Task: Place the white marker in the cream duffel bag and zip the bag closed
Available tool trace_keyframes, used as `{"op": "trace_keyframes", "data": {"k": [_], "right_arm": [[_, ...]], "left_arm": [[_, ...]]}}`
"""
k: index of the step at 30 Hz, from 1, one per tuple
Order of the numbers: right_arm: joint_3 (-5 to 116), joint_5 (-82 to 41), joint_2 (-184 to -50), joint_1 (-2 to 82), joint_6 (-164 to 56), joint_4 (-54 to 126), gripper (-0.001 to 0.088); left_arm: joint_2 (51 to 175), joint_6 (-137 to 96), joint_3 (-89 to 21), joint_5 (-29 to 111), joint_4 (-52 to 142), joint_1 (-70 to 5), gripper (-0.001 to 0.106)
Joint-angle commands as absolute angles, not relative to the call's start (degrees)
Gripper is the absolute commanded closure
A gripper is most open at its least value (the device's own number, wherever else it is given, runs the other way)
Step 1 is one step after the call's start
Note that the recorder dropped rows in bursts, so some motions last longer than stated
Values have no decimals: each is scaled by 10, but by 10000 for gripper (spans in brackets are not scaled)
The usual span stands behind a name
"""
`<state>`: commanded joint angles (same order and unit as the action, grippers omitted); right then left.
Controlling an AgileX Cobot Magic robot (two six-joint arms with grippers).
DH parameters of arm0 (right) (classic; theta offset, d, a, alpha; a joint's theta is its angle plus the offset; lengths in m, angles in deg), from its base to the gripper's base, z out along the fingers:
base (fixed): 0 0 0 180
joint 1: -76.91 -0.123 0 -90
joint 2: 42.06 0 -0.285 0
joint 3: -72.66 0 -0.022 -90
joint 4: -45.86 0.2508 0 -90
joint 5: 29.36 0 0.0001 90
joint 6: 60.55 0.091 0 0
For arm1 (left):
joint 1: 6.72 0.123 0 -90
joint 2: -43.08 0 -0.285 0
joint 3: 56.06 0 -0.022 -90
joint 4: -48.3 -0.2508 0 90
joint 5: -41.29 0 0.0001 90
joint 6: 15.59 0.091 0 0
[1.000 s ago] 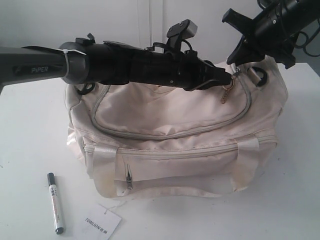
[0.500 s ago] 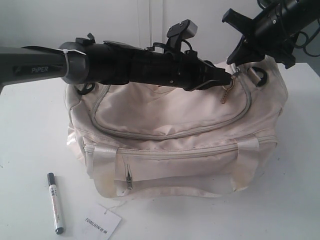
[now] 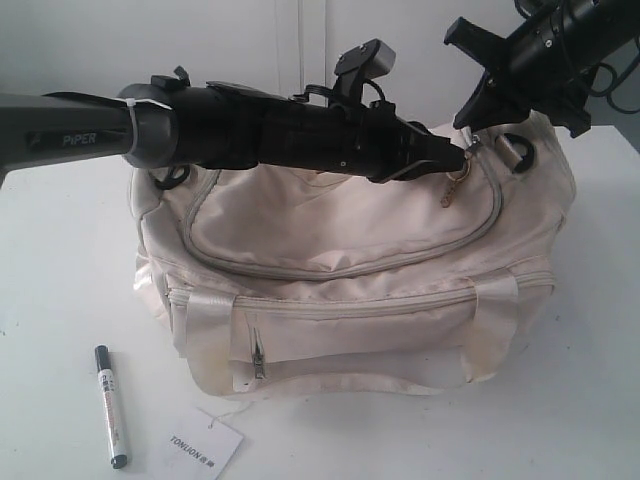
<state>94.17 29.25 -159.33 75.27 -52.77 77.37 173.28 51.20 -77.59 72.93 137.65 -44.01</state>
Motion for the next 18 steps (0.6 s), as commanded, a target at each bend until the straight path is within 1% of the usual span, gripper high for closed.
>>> {"op": "trace_keyframes", "data": {"k": [13, 18], "right_arm": [[942, 287, -1593, 753, -528, 774, 868], [942, 276, -1593, 753, -528, 774, 868]], "left_arm": [[1732, 506, -776, 842, 1378, -440, 1053], [1732, 495, -776, 865, 1376, -440, 1053]]}}
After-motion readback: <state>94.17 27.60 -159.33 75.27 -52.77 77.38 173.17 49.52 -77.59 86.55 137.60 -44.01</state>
